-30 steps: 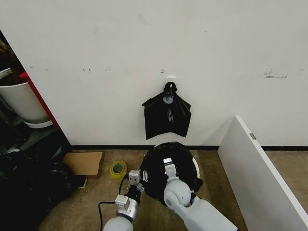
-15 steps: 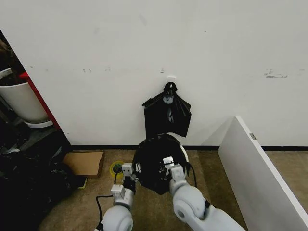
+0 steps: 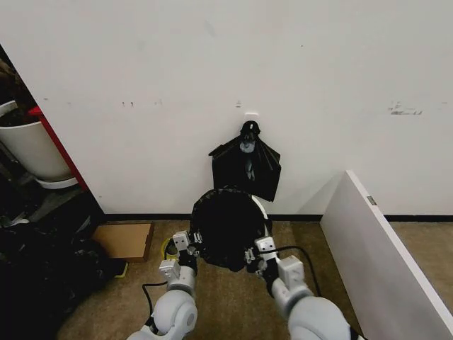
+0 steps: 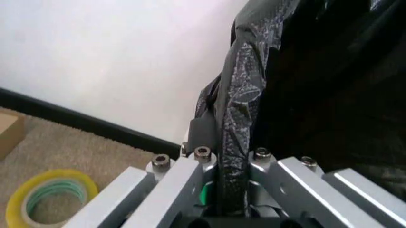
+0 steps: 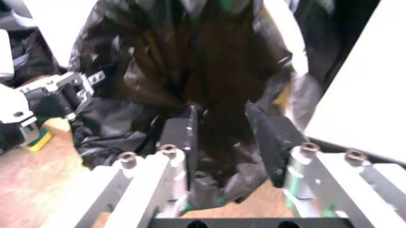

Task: Place the garbage bag over the trash bin.

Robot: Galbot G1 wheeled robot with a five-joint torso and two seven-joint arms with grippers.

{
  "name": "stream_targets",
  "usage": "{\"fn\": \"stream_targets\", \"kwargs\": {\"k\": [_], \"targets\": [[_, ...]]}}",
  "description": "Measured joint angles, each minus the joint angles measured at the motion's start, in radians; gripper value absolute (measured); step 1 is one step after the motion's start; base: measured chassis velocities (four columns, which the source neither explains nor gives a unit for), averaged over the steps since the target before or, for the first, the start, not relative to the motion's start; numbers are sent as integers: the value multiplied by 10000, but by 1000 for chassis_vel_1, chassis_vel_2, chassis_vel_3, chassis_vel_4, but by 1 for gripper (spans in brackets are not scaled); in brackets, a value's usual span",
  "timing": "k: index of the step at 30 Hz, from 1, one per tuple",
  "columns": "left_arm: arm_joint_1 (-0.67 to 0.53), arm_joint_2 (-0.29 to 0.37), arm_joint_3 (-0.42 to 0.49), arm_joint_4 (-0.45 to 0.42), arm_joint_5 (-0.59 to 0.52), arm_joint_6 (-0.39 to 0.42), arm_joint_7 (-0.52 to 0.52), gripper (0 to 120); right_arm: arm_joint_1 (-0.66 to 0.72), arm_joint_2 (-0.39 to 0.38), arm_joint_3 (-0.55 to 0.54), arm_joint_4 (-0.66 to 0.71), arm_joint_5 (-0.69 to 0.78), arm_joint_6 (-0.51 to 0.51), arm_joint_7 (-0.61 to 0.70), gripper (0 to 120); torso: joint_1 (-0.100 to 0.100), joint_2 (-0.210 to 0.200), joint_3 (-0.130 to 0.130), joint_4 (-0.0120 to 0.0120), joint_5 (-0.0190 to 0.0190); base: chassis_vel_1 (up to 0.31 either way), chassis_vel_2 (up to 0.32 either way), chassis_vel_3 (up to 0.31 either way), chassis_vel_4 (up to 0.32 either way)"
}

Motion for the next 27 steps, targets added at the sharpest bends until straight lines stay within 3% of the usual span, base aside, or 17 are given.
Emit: {"fn": "stream_targets", "kwargs": {"k": [11, 13, 17, 22, 27], "targets": [[-142, 440, -317, -338, -1505, 420, -195, 0, -603, -162, 548, 2, 226, 779, -1016, 76, 0, 0, 0, 0, -2, 0, 0, 0, 0], [-128, 484, -324, -358, -1557, 427, -190, 0, -600, -162, 552, -71, 165, 851, -1059, 79, 0, 0, 0, 0, -2, 0, 0, 0, 0], [7, 547, -336, -515, -1663, 452, -174, 0, -416, -66, 503, -658, -273, 1123, -1088, 97, 0, 0, 0, 1, -2, 0, 0, 0, 0], [99, 503, -332, -626, -1639, 462, -141, 0, -267, -16, 454, -1055, -250, 1207, -1039, 98, 0, 0, 1, 1, -2, 0, 0, 0, 0], [126, 499, -317, -644, -1588, 462, -119, 0, -148, 33, 442, -1154, 172, 1190, -879, 85, 0, 0, 0, 1, -2, 0, 0, 0, 0]]}}
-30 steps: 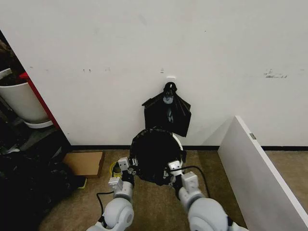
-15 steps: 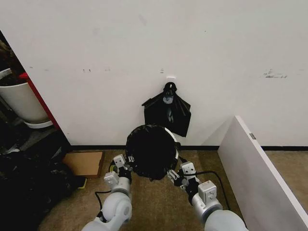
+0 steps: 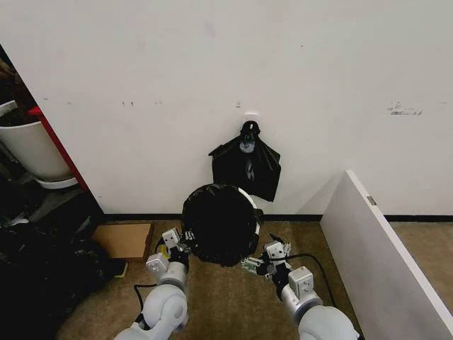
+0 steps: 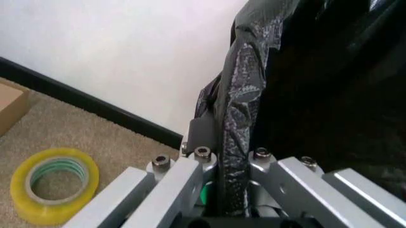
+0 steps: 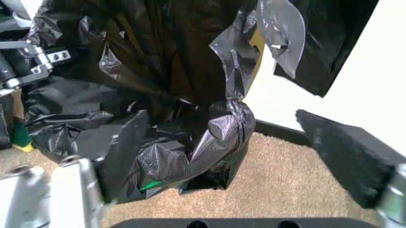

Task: Place the garbage bag over the trash bin.

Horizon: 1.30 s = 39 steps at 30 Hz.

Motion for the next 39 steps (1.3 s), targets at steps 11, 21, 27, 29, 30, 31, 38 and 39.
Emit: {"fn": "stream_targets", "kwargs": {"k": [11, 21, 27, 29, 30, 31, 38, 39], "targets": [[132, -73, 40, -41, 338, -110, 113, 0, 40, 145, -42, 67, 609, -581, 622, 43, 0, 0, 0, 0, 0, 0, 0, 0, 0], [198, -52, -32, -80, 328, -155, 110, 0, 133, 241, -160, 13, 705, -660, 831, 7, 0, 0, 0, 0, 0, 0, 0, 0, 0], [161, -54, -35, -79, 313, -164, 89, 0, 188, 265, -212, -30, 661, -662, 882, 0, 0, 0, 0, 0, -1, 0, 0, 0, 0], [155, -37, -36, -86, 299, -163, 89, 0, 202, 261, -213, -30, 669, -641, 937, 0, 0, 0, 1, 0, 0, 0, 0, 0, 0], [155, -37, -36, -86, 299, -163, 89, 0, 202, 261, -213, -30, 669, -641, 937, 0, 0, 0, 1, 0, 0, 0, 0, 0, 0], [155, -24, -40, -87, 278, -164, 89, 0, 219, 283, -208, -44, 681, -574, 1051, 0, 0, 0, 0, 0, 0, 0, 0, 0, 0], [209, 104, -99, -167, -154, -141, 90, 0, 305, 469, 202, -310, 1061, -613, 1620, 0, 0, 0, 0, 0, 0, 0, 0, 0, 0], [209, 104, -99, -167, -154, -141, 90, 0, 305, 469, 202, -310, 1061, -613, 1620, 0, 0, 0, 0, 0, 0, 0, 0, 0, 0]]}}
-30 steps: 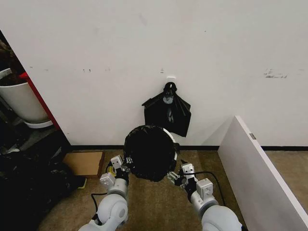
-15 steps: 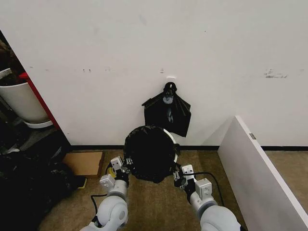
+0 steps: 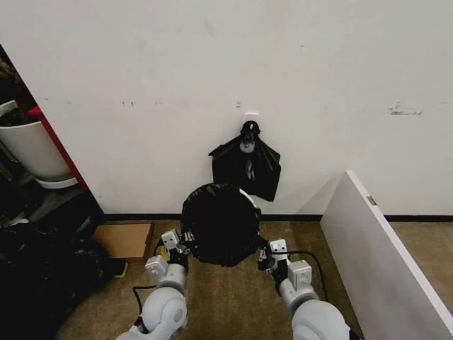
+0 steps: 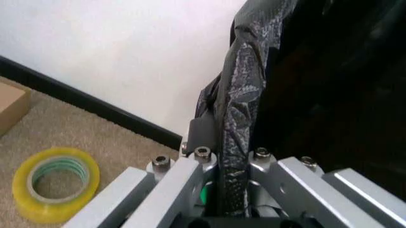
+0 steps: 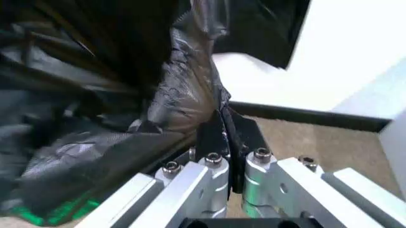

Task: Place the garbage bag over the trash bin.

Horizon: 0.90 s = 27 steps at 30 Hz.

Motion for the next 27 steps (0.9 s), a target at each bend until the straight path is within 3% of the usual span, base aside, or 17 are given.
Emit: {"fn": "stream_targets", "kwargs": {"k": [19, 27], "targets": [[386, 579, -19, -395, -334, 404, 555, 0, 93, -29, 74, -659, -207, -141, -249, 0, 0, 0, 0, 1, 1, 0, 0, 0, 0], [22, 572, -71, -36, -418, 408, 360, 0, -326, -267, 351, -198, -693, 87, -777, 27, 0, 0, 0, 1, 0, 0, 0, 0, 0]]}}
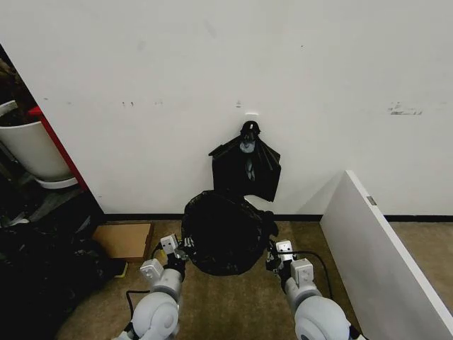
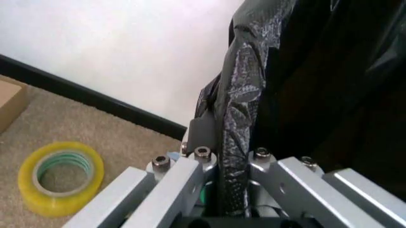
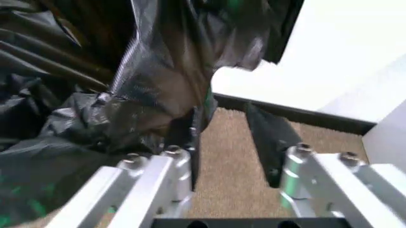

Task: Place the garbage bag over the trash bin.

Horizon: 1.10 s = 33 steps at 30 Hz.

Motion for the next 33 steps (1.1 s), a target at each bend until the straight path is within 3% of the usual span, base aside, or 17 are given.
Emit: {"fn": "stream_targets", "kwargs": {"k": [8, 12, 15, 19, 27, 33], "targets": [[-264, 190, -72, 174, -711, 233, -29, 0, -761, -385, 1579, -101, 781, 1613, -2890, 57, 0, 0, 0, -1, 3, 0, 0, 0, 0], [-258, 466, -113, 322, -1098, 442, 294, 0, -803, -529, 3257, -1256, 2777, 3439, -6429, 74, 0, 0, 0, -2, 3, 0, 0, 0, 0], [-238, 511, -120, 345, -1116, 450, 382, 0, -700, -574, 3523, -1496, 3391, 3580, -6915, 81, 0, 0, 0, -2, 4, 0, 0, 0, 0], [-200, 546, -126, 340, -1164, 475, 545, 0, -267, -668, 3863, -1644, 5550, 3154, -7177, 98, 0, 0, 0, 0, 0, 0, 0, 0, 0], [-67, 518, -129, 142, -1185, 510, 604, 0, -100, -781, 3525, -1739, 5843, 2545, -7268, 98, 0, 0, 0, 0, 1, 0, 0, 0, 0], [110, 505, -80, -25, -1136, 519, 707, 0, 72, -720, 3124, -1917, 5810, 2338, -7264, 83, 0, 0, 0, 0, 0, 0, 0, 0, 0]]}}
